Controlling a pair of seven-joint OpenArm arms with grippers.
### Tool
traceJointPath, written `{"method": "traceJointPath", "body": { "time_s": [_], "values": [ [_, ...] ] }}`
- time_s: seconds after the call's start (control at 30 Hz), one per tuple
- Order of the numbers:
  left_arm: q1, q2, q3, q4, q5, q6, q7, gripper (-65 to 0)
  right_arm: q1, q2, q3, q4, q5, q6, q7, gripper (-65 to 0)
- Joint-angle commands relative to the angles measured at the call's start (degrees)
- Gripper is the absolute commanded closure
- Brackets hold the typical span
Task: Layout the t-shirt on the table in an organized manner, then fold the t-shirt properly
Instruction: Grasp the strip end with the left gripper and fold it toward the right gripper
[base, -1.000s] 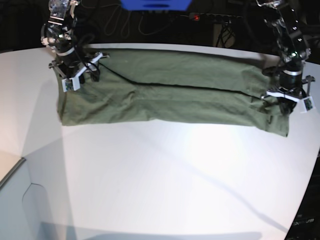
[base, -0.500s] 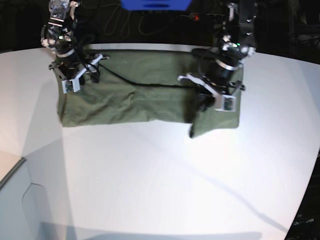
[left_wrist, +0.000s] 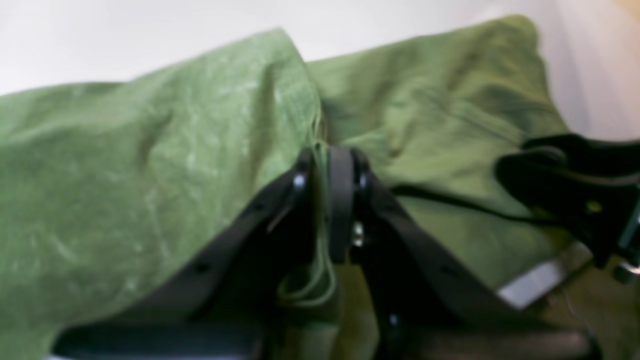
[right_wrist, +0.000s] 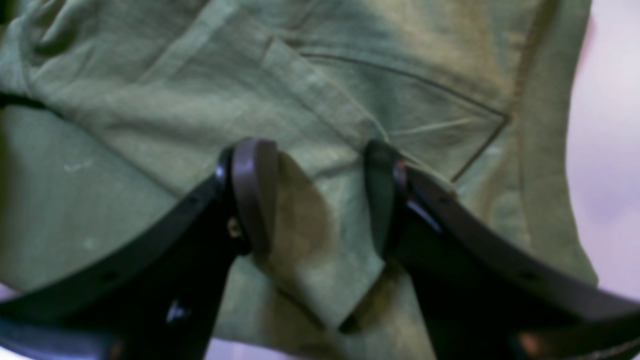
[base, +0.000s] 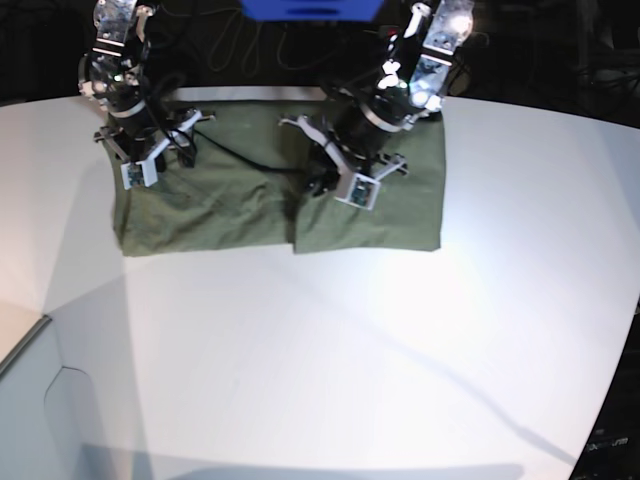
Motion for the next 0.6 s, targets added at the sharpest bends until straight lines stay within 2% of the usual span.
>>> {"method": "traceJointPath", "body": {
  "time_s": [0.0, 0.57],
  "values": [
    [-0.5, 0.3, 0.4, 0.0, -0.5, -0.5, -1.2, 0.0, -0.2, 0.3, 0.0, 0.1, -1.1, 0.4, -2.2, -28.8],
    [-1.5, 2.3, 1.8, -2.4, -0.5, -0.5, -0.8, 0.0, 0.6, 0.4, 0.2, 0.2, -1.1, 0.3, -2.3, -29.0]
  ]
}}
